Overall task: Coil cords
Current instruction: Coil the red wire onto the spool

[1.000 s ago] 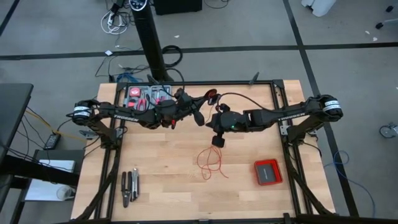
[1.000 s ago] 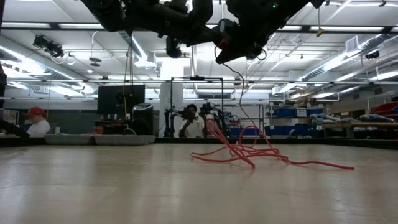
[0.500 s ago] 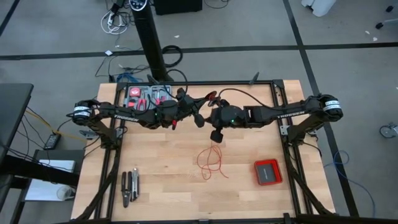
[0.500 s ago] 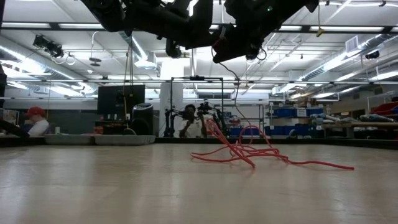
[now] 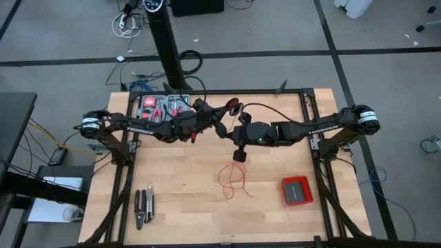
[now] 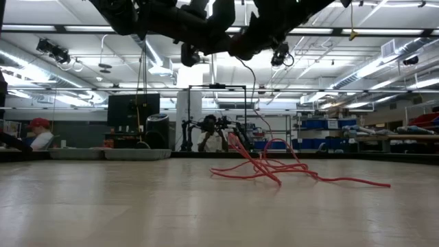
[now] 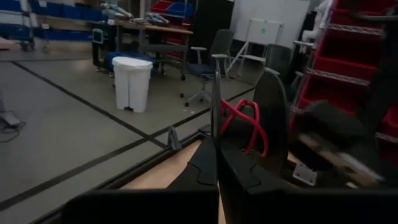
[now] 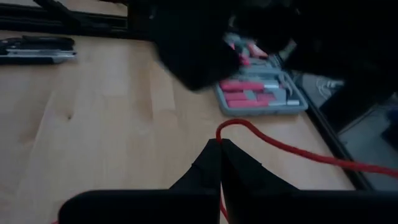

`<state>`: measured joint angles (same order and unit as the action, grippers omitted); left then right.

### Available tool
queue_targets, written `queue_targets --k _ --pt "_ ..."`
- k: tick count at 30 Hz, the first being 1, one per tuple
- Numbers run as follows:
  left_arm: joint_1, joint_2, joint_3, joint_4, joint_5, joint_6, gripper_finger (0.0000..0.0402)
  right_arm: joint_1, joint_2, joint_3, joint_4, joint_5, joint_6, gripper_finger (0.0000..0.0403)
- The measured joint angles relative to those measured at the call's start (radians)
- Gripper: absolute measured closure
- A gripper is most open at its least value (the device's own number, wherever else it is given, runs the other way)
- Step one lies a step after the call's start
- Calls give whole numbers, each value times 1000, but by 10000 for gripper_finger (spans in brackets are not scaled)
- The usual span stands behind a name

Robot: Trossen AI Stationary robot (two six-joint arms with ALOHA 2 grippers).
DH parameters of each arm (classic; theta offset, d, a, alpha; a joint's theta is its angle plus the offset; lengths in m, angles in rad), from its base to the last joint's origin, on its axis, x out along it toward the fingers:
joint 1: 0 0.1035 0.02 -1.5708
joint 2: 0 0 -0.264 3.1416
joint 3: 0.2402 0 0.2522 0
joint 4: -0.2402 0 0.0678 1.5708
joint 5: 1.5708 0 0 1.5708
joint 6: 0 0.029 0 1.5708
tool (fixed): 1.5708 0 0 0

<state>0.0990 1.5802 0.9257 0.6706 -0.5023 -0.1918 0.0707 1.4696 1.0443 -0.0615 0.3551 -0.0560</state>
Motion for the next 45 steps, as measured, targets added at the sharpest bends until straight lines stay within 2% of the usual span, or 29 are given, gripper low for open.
queue_targets --k 4,6,10,16,18,23,28,32,36,41,45 --pt "-1 26 0 20 0 -21 401 -18 0 0 -10 -21 -17 403" --pt "-1 40 0 22 9 -55 401 -37 0 0 -40 -62 16 403" --pt "0 70 0 55 29 -98 401 -54 0 0 -99 -79 60 403" --pt "0 78 0 93 30 -97 401 -52 1 0 -109 -70 -7 403" --pt "0 71 0 77 40 -98 401 -44 -2 0 -108 -46 -54 403" --pt "8 40 0 59 80 -123 401 7 -30 0 -82 101 -188 403" --pt "30 18 1 67 163 -192 401 35 -50 0 -40 152 -309 403" --pt "42 17 1 85 227 -251 401 36 -50 39 -74 132 -271 401" --pt "43 17 1 126 231 -236 401 65 -49 46 -99 98 -235 375" --pt "43 16 1 191 231 -234 401 120 -48 46 -163 96 -157 318" --pt "43 16 1 209 232 -231 401 179 -74 46 -231 156 -158 287"
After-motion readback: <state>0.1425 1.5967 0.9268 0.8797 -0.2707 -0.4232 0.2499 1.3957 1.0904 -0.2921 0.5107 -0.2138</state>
